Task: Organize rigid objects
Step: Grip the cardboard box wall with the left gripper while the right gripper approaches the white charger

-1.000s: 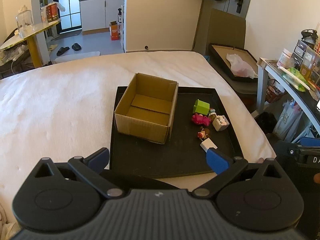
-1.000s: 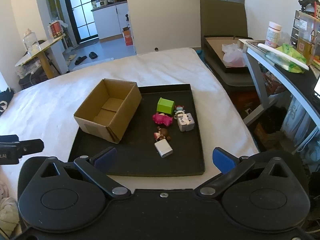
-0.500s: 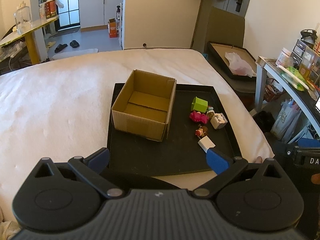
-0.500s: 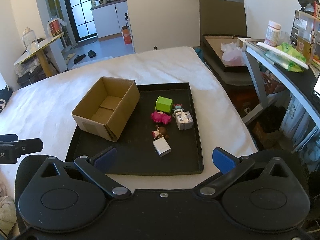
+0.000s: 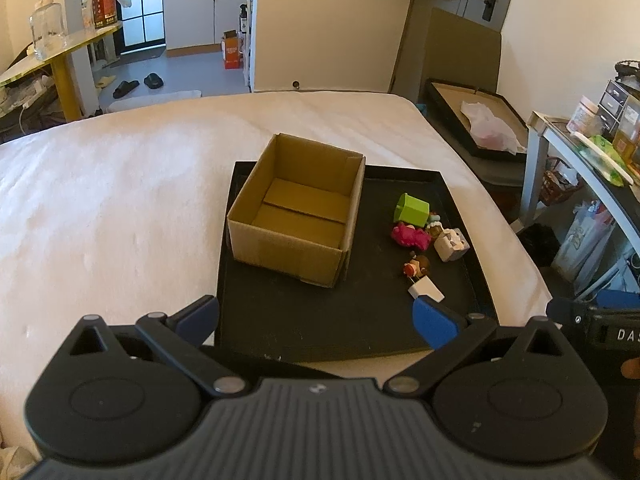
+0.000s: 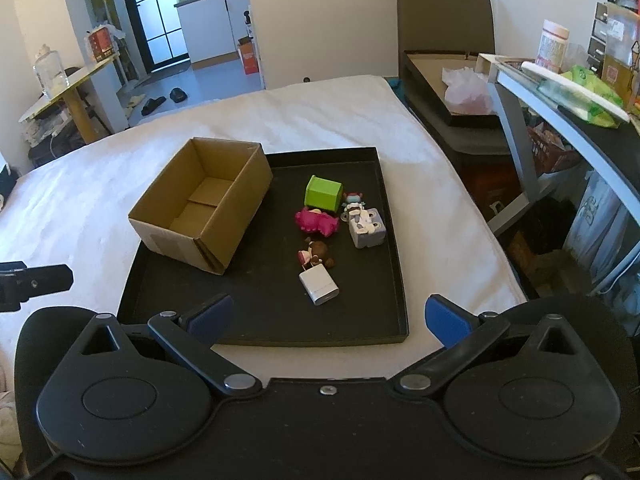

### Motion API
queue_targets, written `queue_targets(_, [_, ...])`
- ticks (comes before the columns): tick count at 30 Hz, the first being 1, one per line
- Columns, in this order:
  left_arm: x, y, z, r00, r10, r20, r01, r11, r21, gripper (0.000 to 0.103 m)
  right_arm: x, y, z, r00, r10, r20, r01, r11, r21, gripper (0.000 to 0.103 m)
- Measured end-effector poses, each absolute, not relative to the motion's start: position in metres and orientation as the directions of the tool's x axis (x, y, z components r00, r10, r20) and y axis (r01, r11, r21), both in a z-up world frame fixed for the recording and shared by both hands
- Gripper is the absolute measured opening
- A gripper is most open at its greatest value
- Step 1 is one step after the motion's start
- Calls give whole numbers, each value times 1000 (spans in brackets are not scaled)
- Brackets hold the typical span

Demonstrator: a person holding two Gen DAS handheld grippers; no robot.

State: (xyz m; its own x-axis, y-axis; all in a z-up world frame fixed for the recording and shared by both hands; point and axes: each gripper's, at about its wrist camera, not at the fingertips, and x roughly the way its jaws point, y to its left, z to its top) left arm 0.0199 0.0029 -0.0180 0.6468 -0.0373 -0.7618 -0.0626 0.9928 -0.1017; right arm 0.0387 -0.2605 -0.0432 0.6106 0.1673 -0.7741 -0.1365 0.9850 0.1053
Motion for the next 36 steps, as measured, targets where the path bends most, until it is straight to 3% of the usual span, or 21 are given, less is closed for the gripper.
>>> queue_targets(26, [80, 32, -49, 624, 41, -780, -181, 979, -94, 100, 94, -268, -81, 592, 208, -779, -117, 978, 172, 102])
queue_targets(36, [110, 46, -61, 606, 72, -792, -231, 969, -89, 93, 122, -269, -106, 507, 245, -826, -113, 969, 218, 88])
